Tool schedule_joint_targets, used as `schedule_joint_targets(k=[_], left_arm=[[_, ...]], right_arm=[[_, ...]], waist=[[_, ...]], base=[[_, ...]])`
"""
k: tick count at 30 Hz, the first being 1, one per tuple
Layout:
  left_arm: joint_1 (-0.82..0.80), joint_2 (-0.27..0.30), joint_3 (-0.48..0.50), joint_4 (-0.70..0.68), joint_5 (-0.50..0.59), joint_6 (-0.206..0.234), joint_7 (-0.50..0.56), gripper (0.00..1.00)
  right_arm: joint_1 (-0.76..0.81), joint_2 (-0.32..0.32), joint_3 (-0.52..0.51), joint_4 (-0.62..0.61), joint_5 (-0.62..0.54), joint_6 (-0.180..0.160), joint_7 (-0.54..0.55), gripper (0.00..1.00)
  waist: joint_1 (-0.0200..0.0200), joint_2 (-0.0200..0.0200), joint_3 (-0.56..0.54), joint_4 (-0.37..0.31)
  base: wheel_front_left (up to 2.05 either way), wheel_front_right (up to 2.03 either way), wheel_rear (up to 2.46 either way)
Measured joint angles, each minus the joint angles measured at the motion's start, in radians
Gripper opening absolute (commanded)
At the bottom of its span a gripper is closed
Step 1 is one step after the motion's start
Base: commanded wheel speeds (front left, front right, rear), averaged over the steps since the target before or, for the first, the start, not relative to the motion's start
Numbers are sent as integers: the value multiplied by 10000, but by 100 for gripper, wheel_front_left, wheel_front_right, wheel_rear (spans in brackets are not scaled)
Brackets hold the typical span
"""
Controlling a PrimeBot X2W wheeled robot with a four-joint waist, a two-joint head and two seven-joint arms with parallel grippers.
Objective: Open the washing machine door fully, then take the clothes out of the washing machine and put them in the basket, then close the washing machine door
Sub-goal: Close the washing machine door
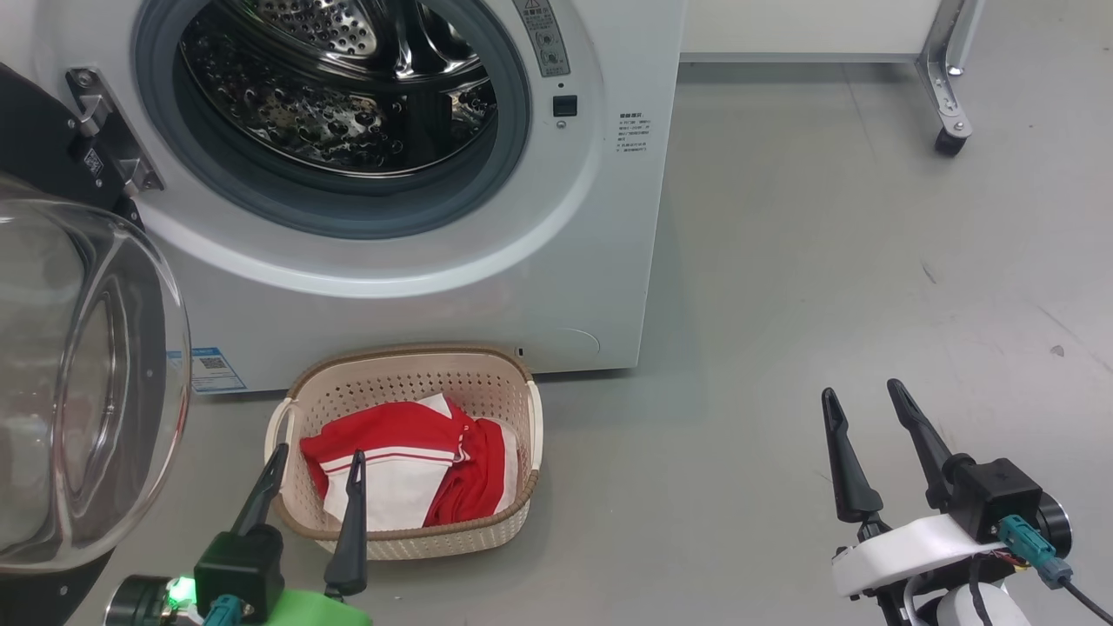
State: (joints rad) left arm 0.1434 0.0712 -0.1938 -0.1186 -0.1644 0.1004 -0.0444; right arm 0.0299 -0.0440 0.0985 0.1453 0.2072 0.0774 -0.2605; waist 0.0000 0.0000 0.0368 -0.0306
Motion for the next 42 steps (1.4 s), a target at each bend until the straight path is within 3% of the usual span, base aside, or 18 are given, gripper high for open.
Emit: schedule_joint_targets(k=[34,42], left_arm=[[9,10,169,-186,6,2,8,100],[-8,8,88,-194,132,2,-2,100]], right_arm=[[0,4,-29,-2,0,0,0,100],[1,13,-307,-119,0,-19,0,100]], waist=[[0,0,36,93],[0,0,-16,471]], base=[[-8,8,0],[0,0,0]])
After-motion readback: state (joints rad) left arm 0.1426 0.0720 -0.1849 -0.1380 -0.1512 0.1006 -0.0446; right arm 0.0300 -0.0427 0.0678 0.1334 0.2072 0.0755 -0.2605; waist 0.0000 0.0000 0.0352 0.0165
